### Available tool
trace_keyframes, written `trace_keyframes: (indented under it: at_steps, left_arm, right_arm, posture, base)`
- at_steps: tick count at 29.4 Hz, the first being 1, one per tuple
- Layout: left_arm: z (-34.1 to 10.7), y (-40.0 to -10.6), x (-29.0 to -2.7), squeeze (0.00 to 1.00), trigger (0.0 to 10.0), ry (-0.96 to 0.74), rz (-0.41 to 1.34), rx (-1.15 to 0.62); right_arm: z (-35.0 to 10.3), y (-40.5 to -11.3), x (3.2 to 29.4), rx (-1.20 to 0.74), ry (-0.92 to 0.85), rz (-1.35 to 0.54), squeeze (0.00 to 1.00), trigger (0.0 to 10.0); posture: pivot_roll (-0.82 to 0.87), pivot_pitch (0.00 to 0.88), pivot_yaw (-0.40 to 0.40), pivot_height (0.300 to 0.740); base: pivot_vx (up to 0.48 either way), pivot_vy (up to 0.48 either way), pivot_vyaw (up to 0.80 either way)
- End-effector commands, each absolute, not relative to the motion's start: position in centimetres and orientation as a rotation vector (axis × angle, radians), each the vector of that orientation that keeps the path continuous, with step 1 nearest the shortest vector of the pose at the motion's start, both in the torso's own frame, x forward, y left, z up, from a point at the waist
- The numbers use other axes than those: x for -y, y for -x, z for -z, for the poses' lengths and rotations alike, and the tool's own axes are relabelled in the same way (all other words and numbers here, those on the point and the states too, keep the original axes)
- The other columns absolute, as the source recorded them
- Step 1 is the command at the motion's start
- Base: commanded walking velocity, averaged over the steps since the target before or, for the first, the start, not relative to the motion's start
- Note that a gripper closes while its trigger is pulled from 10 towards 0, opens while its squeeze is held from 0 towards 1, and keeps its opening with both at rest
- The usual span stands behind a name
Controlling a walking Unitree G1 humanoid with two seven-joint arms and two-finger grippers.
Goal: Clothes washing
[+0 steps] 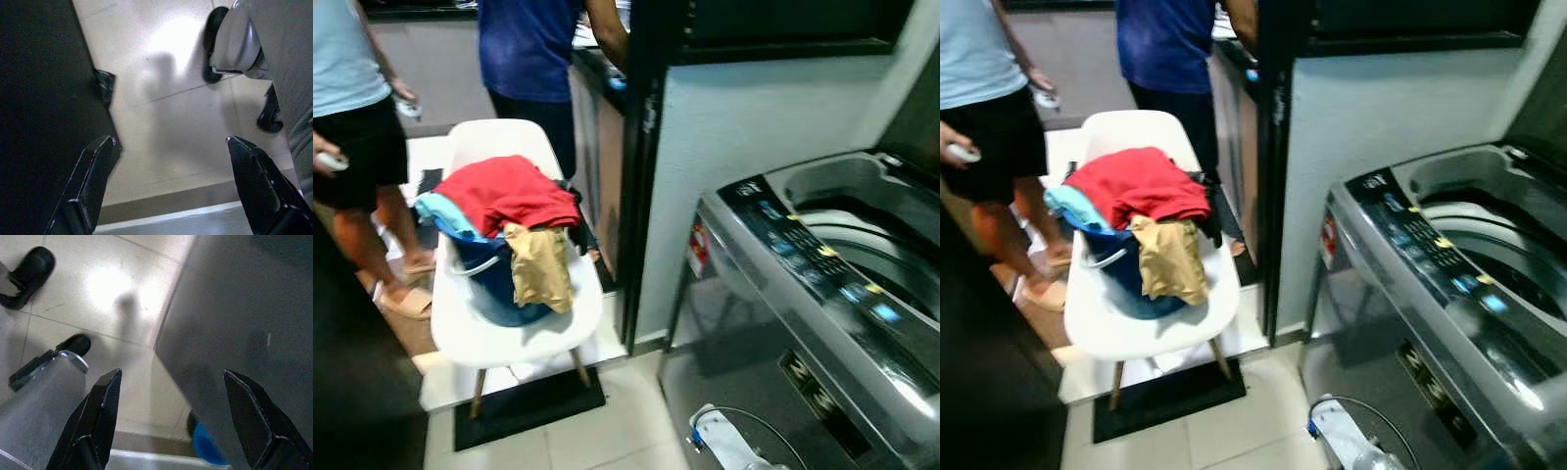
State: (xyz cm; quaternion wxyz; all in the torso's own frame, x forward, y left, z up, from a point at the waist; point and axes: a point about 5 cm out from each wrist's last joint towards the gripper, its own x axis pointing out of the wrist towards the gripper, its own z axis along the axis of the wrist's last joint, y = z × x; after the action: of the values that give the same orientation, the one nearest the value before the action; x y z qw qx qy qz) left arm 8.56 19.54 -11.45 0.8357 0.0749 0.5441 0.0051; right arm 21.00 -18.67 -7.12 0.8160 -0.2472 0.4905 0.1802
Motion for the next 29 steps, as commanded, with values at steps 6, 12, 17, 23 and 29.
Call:
trace_keyframes:
  at_steps: [6, 12, 17, 23, 29]
  left_arm:
    - [11.27, -9.65, -18.70, 0.00, 10.0, -0.141, 0.009, -1.110]
    - [11.28, -9.63, -18.62, 0.00, 10.0, -0.151, 0.009, -1.111]
    - [11.28, -9.64, -18.62, 0.00, 10.0, -0.155, 0.012, -1.110]
    - [11.28, -9.62, -18.60, 0.00, 10.0, -0.157, 0.011, -1.110]
    - [11.27, -9.71, -18.67, 0.00, 10.0, -0.158, 0.008, -1.114]
  right_arm:
    - [7.28, -20.72, 18.44, -1.046, 0.541, -0.420, 0.00, 10.0]
    - [7.50, -20.33, 18.40, -1.055, 0.559, -0.441, 0.00, 10.0]
    - [7.61, -20.15, 18.28, -1.059, 0.558, -0.448, 0.00, 10.0]
    - [7.75, -19.92, 18.08, -1.061, 0.553, -0.457, 0.00, 10.0]
    - [7.77, -19.89, 17.99, -1.060, 0.557, -0.463, 0.00, 10.0]
  posture:
    - [0.21, 0.000, -0.089, 0.740]
    - [0.21, 0.000, -0.089, 0.740]
    - [0.21, 0.000, -0.083, 0.740]
    - [0.21, 0.000, -0.084, 0.740]
    - [0.21, 0.000, -0.083, 0.740]
  base:
    - [0.000, 0.000, 0.77]
    - [0.000, 0.000, 0.77]
    - [0.000, 0.000, 0.77]
    - [0.000, 0.000, 0.77]
    - [0.000, 0.000, 0.77]
